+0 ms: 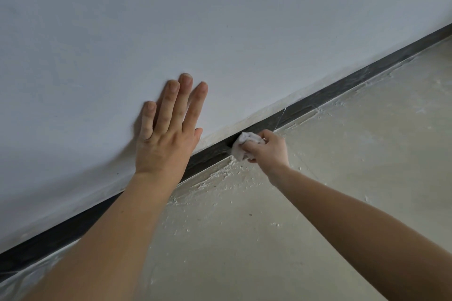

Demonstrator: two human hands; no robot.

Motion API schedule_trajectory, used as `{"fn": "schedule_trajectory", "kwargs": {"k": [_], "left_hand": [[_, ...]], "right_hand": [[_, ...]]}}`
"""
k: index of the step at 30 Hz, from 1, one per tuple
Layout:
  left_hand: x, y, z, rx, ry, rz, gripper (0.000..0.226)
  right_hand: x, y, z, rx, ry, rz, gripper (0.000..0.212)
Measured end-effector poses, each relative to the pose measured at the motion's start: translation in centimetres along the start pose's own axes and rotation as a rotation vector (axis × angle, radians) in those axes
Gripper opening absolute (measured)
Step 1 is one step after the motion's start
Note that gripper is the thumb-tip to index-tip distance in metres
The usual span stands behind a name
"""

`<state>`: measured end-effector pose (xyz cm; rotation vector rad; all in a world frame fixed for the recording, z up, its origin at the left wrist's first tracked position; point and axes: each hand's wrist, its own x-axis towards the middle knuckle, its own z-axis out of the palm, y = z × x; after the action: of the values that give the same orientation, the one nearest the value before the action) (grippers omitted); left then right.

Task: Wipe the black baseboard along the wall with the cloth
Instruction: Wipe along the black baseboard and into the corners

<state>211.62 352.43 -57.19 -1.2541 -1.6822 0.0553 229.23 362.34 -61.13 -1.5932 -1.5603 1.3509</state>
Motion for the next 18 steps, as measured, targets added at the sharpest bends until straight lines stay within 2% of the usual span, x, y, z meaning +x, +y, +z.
{"fn": "schedule_trajectory", "kwargs": {"k": [5, 7, 9, 11, 14, 18], "left_hand": [[0.0, 0.2, 0.1, -0.011, -0.001, -0.017, 0.088], [0.2, 0.7, -0.1, -0.075, 0.007, -0.066, 0.088], [0.7, 1.8, -0.8, -0.189, -0.013, -0.096, 0.096], [2.2, 3.2, -1.9, -0.329, -0.037, -0.056, 0.102], [5.4, 4.7, -3.2, -0.464, 0.008, -0.084, 0.099], [7.1, 7.0, -2.9, -0.463, 0.018, -0.120, 0.099]], "right_hand": [[3.4, -0.3, -3.0, 0.182, 0.202, 0.227, 0.018], [4.7, -0.8, -4.5, 0.118, 0.188, 0.297, 0.017], [5.0, -1.4, -5.9, -0.045, 0.105, 0.331, 0.022], [4.3, -2.0, -6.8, -0.203, 0.007, 0.297, 0.021], [3.2, -2.1, -6.8, -0.399, -0.102, 0.138, 0.019], [2.4, -1.2, -5.5, -0.364, -0.079, 0.013, 0.018]]}}
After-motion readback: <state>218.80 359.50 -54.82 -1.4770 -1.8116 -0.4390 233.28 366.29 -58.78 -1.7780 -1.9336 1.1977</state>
